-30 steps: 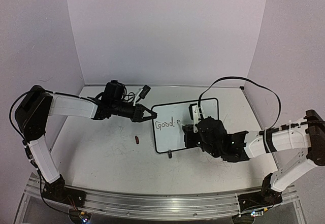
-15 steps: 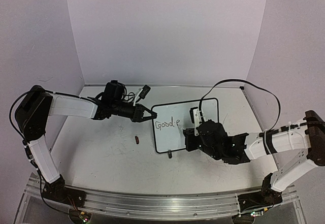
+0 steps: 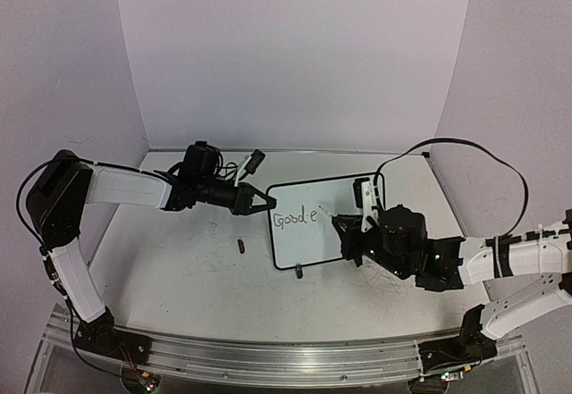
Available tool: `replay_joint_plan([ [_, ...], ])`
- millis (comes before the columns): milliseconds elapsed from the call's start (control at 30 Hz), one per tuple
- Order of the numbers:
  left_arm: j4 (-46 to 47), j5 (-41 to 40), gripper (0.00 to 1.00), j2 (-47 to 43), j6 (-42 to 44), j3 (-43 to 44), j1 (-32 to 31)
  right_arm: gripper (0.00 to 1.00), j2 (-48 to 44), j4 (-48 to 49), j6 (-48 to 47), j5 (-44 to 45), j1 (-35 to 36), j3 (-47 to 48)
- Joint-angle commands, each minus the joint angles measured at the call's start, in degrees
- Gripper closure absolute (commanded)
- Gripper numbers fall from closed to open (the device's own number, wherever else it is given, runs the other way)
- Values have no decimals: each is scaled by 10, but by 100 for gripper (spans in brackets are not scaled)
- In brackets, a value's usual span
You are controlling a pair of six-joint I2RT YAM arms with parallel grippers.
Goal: Write a sentence on the whiteboard
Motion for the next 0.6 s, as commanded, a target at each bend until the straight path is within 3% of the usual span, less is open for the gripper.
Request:
replay_joint_plan([
  [0,-36,-34,100,-2,16,0,-4,100,22,2,-20,-5,-2,10],
  [567,-36,-36,100,-1,17,0,-5,100,70,-44,-22,27,0,51],
])
